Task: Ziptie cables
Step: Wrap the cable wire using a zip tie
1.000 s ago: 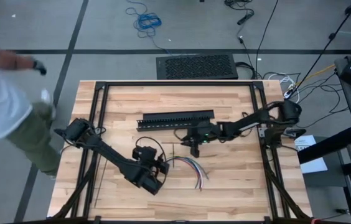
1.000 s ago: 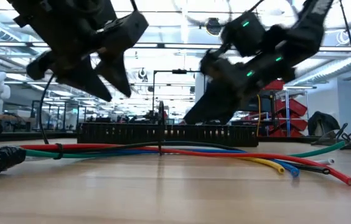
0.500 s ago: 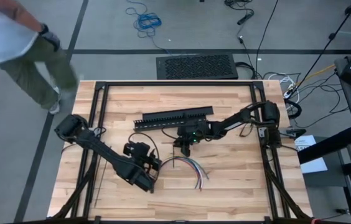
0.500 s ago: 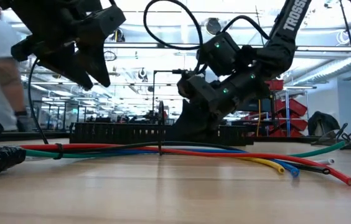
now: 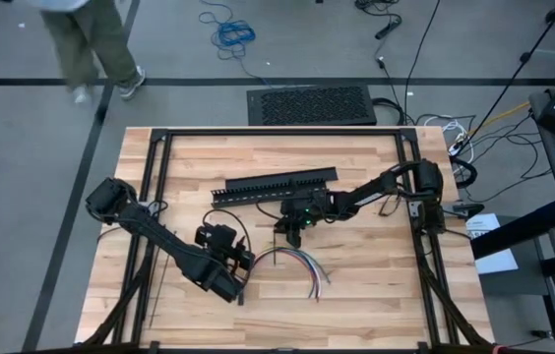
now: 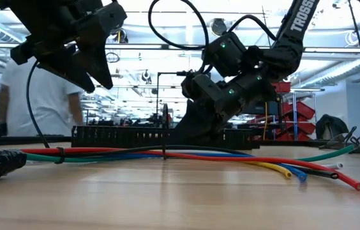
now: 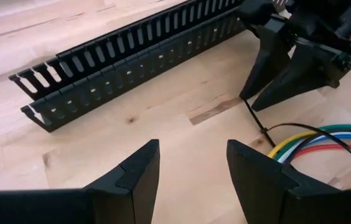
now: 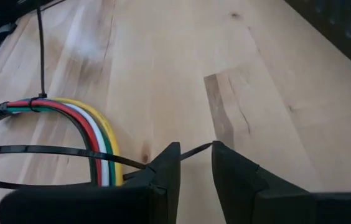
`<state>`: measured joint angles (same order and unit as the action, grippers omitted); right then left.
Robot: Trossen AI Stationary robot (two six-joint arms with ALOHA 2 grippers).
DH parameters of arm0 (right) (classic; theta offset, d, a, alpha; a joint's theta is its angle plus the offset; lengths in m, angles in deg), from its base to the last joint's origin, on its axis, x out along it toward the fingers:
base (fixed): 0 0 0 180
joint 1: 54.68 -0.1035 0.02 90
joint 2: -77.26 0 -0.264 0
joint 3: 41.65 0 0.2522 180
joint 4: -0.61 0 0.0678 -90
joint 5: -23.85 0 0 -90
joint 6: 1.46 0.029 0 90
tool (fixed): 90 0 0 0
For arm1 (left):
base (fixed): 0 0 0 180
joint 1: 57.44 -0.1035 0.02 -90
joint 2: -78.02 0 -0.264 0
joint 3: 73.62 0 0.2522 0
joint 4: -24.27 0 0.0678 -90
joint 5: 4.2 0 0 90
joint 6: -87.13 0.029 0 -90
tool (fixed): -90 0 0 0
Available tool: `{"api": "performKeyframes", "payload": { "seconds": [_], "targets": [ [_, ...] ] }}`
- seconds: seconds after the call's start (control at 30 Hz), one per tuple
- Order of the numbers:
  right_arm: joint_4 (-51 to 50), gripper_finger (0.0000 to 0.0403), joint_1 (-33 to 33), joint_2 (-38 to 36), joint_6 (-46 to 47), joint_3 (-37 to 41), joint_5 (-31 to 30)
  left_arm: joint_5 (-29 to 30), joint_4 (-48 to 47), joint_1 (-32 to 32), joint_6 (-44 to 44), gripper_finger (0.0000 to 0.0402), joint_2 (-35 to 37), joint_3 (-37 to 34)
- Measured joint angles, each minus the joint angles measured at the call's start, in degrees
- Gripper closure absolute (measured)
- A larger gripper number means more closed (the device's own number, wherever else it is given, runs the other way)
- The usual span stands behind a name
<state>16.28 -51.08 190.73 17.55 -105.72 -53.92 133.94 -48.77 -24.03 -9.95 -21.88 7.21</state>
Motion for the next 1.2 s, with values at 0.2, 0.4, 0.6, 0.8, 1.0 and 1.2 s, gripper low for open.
{"api": "performKeyframes", "payload": {
  "seconds": [0.2, 0.4, 0.6, 0.8, 1.0, 1.2],
  "targets": [
    [0.77, 0.0321, -0.48, 0.0, -0.48, 0.0, 0.21, -0.02, 0.36, 0.0, 0.02, 0.0218, 0.0, 0.0],
    [0.67, 0.0321, -1.16, 0.0, -0.81, 0.0, 1.3, -0.02, 0.48, 0.0, 0.02, 0.0218, 0.0, 0.0],
    [0.75, 0.0321, -1.04, 0.78, -0.66, -0.06, -0.1, -0.02, 1.82, -0.04, 0.52, 0.0218, 0.0, 0.0],
    [-1.04, 0.0321, -1.09, 5.54, 0.04, -5.49, 1.28, -0.02, 1.85, -0.04, 0.52, 0.0218, 0.0, 0.0],
    [-2.16, 0.0325, -1.05, 7.92, -0.59, -8.48, 2.78, -0.64, 1.93, -0.02, 0.48, 0.0218, 0.0, 0.0],
    [-4.83, 0.0367, -0.99, 6.6, -1.45, -8.4, 2.96, -1.04, 1.82, -0.02, 0.5, 0.0218, 0.0, 0.0]
  ]
}}
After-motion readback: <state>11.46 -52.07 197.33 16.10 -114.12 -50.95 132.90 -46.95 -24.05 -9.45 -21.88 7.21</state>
